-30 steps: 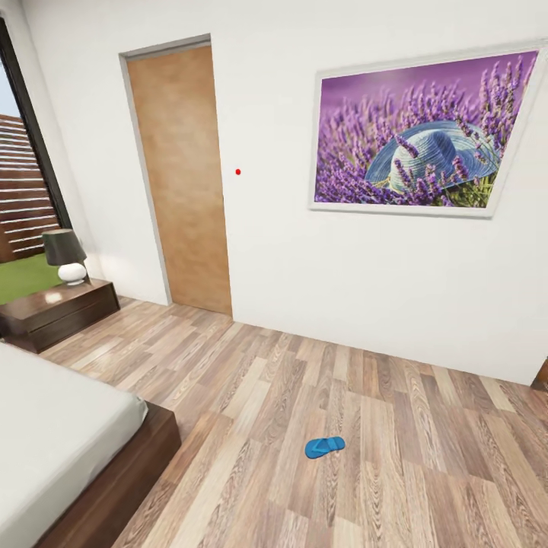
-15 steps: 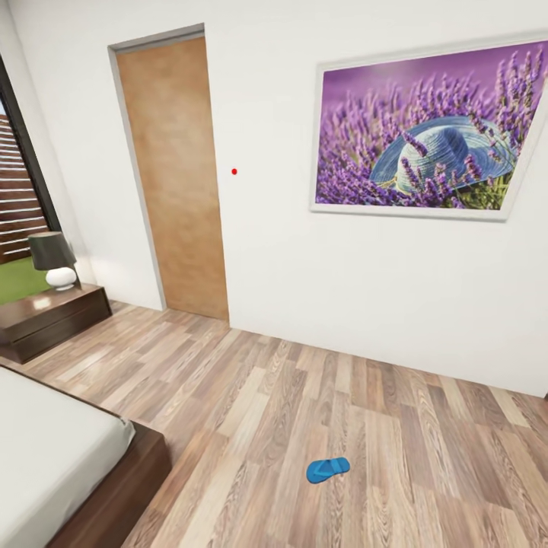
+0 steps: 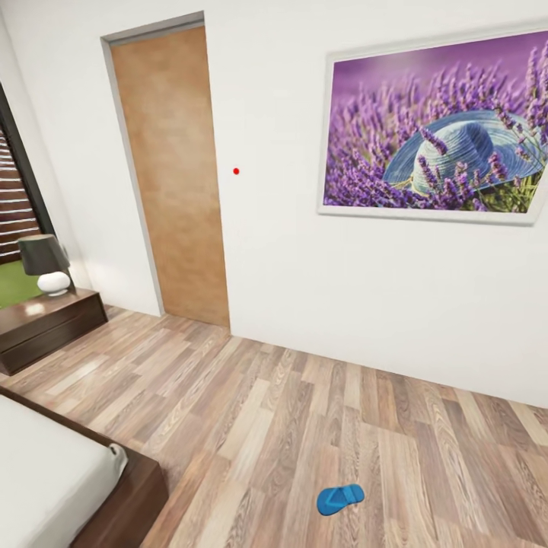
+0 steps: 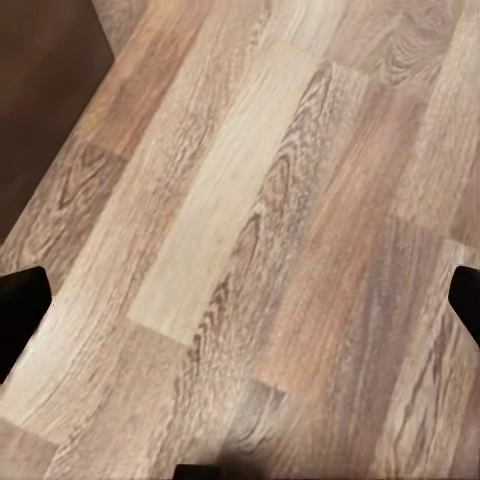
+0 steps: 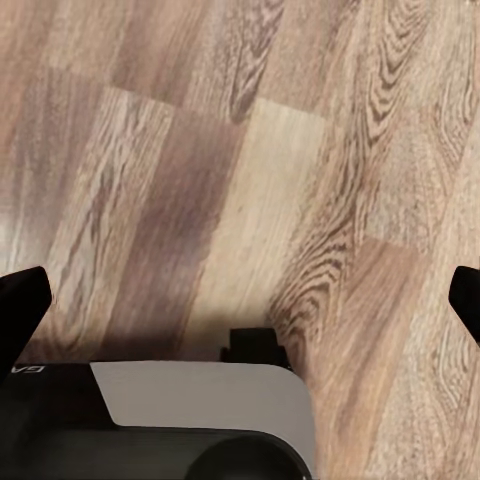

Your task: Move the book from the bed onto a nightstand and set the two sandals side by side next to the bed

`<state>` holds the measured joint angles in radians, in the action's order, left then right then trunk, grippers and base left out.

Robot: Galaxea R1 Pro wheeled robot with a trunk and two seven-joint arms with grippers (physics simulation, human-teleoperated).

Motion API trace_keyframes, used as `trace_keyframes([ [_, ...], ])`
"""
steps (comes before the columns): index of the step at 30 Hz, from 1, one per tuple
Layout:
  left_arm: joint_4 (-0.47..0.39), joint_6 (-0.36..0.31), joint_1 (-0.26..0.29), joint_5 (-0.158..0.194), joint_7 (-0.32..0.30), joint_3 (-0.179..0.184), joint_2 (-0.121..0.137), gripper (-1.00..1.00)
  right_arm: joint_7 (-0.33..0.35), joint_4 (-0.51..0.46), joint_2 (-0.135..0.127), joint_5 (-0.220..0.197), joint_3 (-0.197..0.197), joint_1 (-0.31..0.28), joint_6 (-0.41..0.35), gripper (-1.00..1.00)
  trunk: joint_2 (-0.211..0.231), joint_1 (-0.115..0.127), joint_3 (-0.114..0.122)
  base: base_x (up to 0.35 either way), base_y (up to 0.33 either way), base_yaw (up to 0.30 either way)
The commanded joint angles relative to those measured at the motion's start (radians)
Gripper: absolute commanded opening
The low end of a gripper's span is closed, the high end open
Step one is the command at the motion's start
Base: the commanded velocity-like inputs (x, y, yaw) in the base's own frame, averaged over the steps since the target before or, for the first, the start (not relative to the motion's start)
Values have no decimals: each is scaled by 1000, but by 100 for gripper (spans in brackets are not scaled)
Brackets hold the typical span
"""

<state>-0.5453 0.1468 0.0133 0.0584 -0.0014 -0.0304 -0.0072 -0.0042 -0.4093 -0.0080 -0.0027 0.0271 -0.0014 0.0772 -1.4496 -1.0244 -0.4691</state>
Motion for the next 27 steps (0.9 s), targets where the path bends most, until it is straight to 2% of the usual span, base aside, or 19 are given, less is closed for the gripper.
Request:
trace_keyframes([
  [1,1,3,1,6,0,-2,0,100,0,0,0,0,2,0,3,100,0,-1,-1,315,158,0],
  [5,1,3,1,6,0,-1,0,100,0,0,0,0,2,0,3,100,0,-1,-1,277,138,-5],
  [9,1,3,1,6,0,-1,-1,100,0,0,0,0,2,0,3,100,0,-1,-1,77,38,-122],
  [27,1,4,1,6,0,0,-2,100,0,0,0,0,2,0,3,100,0,-1,-1,4,2,-250],
])
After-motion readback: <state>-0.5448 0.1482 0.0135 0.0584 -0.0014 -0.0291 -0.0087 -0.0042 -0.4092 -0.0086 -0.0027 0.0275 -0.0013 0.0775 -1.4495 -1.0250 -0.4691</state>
